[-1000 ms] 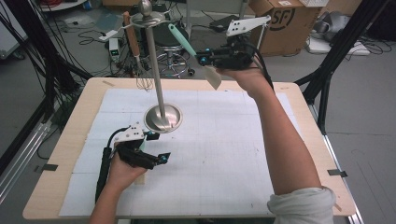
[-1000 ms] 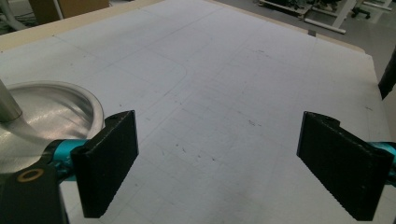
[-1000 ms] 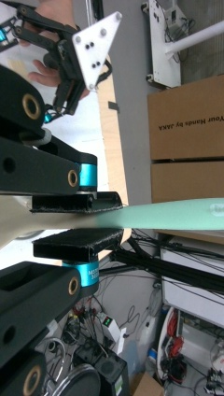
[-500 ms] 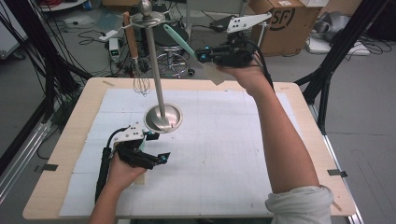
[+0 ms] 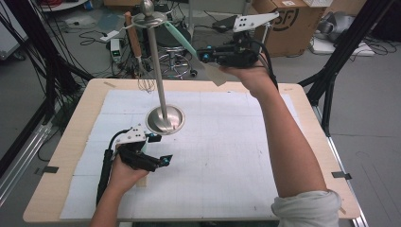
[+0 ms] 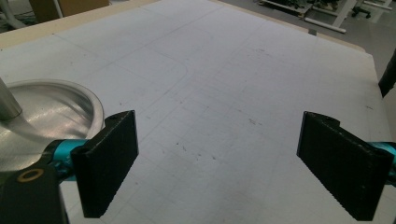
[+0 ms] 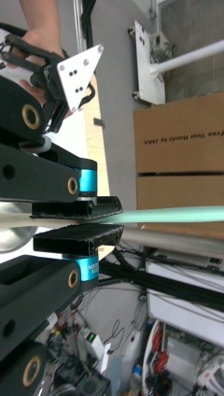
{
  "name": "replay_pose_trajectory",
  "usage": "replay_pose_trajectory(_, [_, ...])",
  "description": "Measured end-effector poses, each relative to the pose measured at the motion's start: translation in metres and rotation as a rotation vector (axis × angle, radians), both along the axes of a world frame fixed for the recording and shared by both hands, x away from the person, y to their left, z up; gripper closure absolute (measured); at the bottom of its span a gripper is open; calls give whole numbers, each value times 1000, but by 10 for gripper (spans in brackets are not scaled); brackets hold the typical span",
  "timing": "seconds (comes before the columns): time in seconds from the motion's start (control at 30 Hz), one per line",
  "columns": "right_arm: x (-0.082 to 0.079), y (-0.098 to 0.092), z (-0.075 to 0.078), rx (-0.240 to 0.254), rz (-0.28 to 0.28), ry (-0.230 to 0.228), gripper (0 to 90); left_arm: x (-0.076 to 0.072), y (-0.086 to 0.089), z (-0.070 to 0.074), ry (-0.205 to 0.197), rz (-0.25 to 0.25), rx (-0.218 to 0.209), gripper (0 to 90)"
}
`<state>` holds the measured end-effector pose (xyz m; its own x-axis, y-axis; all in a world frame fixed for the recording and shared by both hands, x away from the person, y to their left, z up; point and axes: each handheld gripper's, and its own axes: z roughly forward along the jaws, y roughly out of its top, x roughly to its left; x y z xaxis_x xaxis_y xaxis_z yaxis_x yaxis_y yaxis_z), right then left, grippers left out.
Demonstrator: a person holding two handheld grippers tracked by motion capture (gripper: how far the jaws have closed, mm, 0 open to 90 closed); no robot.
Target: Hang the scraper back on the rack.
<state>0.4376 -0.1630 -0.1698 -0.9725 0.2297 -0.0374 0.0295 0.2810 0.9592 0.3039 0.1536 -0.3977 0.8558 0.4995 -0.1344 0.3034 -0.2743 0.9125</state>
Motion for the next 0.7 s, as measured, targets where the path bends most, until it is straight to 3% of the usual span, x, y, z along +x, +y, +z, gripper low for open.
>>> replay_pose_trajectory(0.43, [-2, 18, -1, 17, 66, 22, 853, 1, 0, 0, 2, -1, 0, 132])
replay_pose_trajectory(0.7, [-2, 33, 0, -4, 83, 25, 853, 0, 1, 0, 0, 2, -5, 132])
